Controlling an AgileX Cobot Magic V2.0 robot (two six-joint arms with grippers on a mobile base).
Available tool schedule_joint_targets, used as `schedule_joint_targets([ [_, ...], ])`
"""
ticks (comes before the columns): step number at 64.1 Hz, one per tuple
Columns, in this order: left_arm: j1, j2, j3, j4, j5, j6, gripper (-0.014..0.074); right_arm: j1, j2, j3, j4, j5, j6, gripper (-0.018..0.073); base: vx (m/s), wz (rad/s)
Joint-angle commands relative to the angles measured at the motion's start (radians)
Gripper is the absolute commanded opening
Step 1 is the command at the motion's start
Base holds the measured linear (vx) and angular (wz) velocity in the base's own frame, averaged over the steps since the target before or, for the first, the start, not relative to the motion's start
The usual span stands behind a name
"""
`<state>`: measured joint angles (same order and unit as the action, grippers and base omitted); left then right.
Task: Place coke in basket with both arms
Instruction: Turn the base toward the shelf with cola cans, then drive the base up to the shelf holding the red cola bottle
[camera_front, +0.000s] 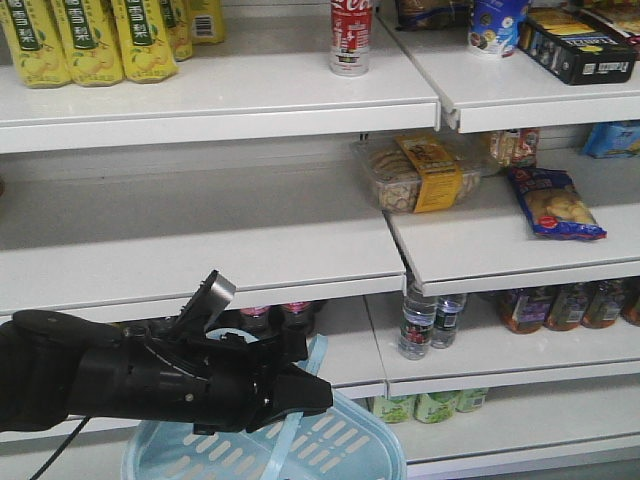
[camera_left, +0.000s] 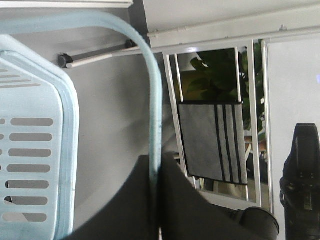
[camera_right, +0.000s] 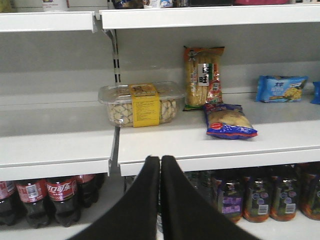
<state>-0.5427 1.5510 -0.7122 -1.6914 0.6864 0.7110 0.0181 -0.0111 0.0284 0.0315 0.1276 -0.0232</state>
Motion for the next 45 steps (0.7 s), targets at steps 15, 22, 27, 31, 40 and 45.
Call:
schedule_joint_targets([
  [15,-0.005,-0.044,-0.022,-0.093,0.051,0.005,-0.0006,-0.005,-0.012,0.007,-0.002,-0.080,-0.004,-0.0010,0.05,0.25],
  [22,-0.005,-0.044,-0.022,-0.093,0.051,0.005,-0.0006,-0.005,-0.012,0.007,-0.002,-0.080,-0.004,-0.0010,0.05,0.21],
  [27,-0.005,-0.044,-0.022,-0.093,0.051,0.005,-0.0006,-0.005,-0.012,0.007,-0.002,-0.080,-0.004,-0.0010,0.04,0.20],
  [31,-0.005,-0.044,-0.022,-0.093,0.051,0.005,-0.0006,-0.005,-0.012,0.007,-0.002,-0.080,-0.004,-0.0010,0.04,0.20],
  [40,-0.005,-0.044,-0.022,-0.093,0.051,0.005,-0.0006,-0.005,-0.012,0.007,-0.002,-0.080,-0.004,-0.0010,0.04,0.17],
  [45,-0.005,-0.044,-0.022,-0.093,0.051,0.005,-0.0006,-0.005,-0.012,0.007,-0.002,-0.080,-0.004,-0.0010,0.03,0.13],
])
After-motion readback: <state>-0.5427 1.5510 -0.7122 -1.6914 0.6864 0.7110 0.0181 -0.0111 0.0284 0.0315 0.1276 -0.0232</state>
